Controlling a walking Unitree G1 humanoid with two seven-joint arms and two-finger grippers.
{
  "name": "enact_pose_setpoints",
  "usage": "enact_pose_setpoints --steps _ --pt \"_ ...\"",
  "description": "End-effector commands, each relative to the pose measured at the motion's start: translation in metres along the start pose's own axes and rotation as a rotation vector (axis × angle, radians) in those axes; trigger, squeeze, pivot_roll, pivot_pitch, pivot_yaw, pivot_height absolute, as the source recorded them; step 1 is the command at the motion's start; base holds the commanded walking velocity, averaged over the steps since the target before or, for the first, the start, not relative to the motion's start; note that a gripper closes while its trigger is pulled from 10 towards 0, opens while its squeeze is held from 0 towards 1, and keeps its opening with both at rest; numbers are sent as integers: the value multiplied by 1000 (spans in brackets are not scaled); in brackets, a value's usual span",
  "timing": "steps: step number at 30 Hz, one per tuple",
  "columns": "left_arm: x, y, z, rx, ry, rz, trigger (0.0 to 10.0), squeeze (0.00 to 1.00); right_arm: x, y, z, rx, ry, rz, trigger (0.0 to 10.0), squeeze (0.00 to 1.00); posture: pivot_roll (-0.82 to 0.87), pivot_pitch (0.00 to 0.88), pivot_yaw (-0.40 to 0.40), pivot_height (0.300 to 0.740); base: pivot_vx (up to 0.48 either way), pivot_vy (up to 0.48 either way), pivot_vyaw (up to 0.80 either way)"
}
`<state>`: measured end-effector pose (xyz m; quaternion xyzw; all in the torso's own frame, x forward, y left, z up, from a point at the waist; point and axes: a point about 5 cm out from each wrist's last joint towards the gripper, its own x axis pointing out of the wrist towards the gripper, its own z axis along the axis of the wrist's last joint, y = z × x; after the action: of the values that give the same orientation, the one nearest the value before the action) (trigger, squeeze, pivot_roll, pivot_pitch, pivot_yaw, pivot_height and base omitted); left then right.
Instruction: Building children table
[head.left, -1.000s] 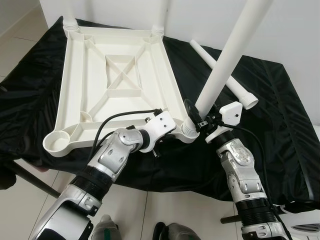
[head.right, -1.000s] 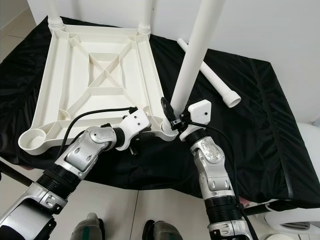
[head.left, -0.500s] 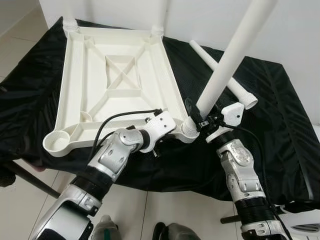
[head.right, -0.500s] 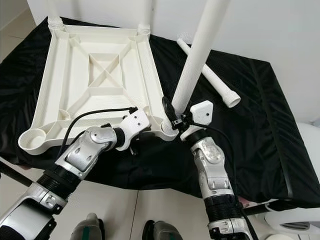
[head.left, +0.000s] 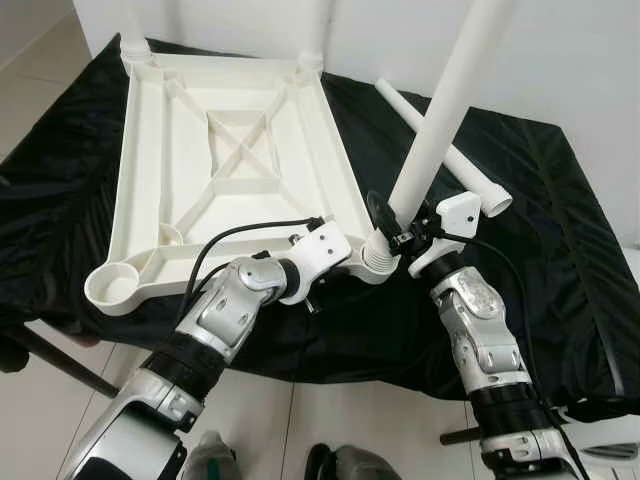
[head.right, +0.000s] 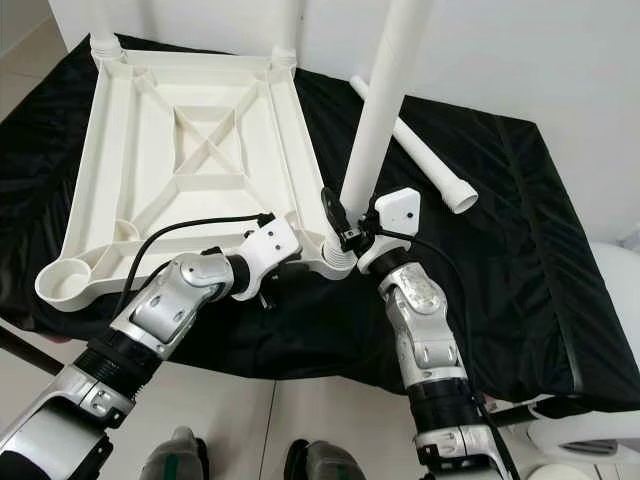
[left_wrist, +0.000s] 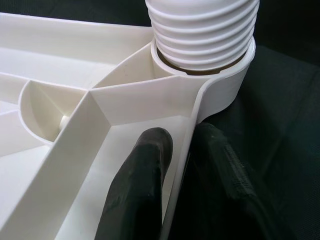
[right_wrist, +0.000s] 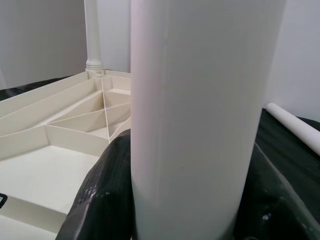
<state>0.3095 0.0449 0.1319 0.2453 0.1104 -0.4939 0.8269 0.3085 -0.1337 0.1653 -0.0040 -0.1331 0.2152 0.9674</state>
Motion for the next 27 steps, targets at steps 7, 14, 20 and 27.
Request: enact_pose_setpoints --steps 7,14,20,27 --pt "-3 0 -1 14 18 -1 10000 0 -30 -26 -34 -11 192 -147 10000 0 61 95 -102 740 0 0 0" --pt "-2 -1 -2 15 19 -3 10000 0 -36 -21 -31 58 177 -85 10000 0 60 90 -104 740 0 0 0" --pt "-1 -2 -2 17 17 -8 10000 0 -37 -21 -28 114 196 -46 10000 0 55 83 -104 740 0 0 0" --pt "0 -2 -1 19 14 -7 10000 0 -41 -17 -30 98 229 9 10000 0 56 78 -105 740 0 0 0"
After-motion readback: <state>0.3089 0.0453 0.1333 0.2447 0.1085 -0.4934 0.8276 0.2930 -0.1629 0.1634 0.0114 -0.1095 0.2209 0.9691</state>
